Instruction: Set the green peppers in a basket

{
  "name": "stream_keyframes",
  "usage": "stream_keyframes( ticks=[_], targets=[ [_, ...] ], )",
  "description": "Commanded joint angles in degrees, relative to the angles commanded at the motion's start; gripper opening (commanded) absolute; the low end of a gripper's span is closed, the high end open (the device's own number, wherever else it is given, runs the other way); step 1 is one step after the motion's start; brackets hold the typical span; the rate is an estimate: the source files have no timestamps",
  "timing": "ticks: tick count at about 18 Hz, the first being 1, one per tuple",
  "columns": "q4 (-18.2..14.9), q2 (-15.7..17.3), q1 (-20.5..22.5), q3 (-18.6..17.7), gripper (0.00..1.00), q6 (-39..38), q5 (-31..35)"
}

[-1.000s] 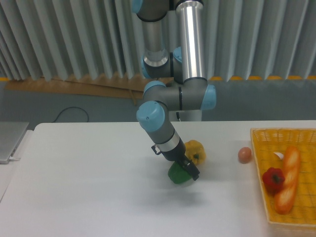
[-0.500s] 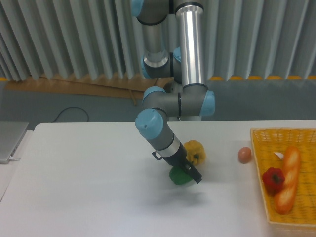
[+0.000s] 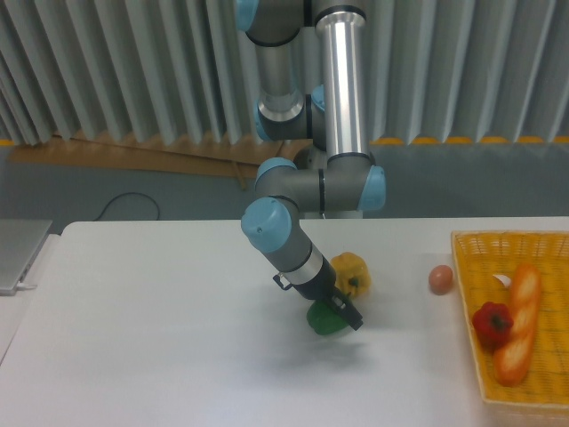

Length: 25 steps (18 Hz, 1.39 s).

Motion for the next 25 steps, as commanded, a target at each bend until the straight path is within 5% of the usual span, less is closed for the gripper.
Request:
stream_keyframes(
  ticks=[3, 8, 9, 13, 14, 19, 22, 25],
  targets=[
    [0.0, 0.0, 0.0, 0.4, 0.27, -0.3, -0.2],
    [-0.1, 1.1, 0.4, 0.8, 0.29, -0.4, -2.9],
    [-0.2, 1.3, 0.9, 0.8, 0.44, 0.0, -4.1],
    [-0.2, 1.8, 1.4, 1.4, 0.46, -1.0, -5.6],
    [-0.3, 1.8, 1.4, 1.2, 0.32, -1.1, -5.6],
    [-0.4, 3.5, 1.6, 1.3, 0.33, -1.0, -7.6],
    [-0.4, 3.4, 1.6, 0.7, 0.18, -1.3, -7.8],
    [-0.5, 3.3, 1.8, 1.2, 0.17, -1.7, -7.6]
  ],
)
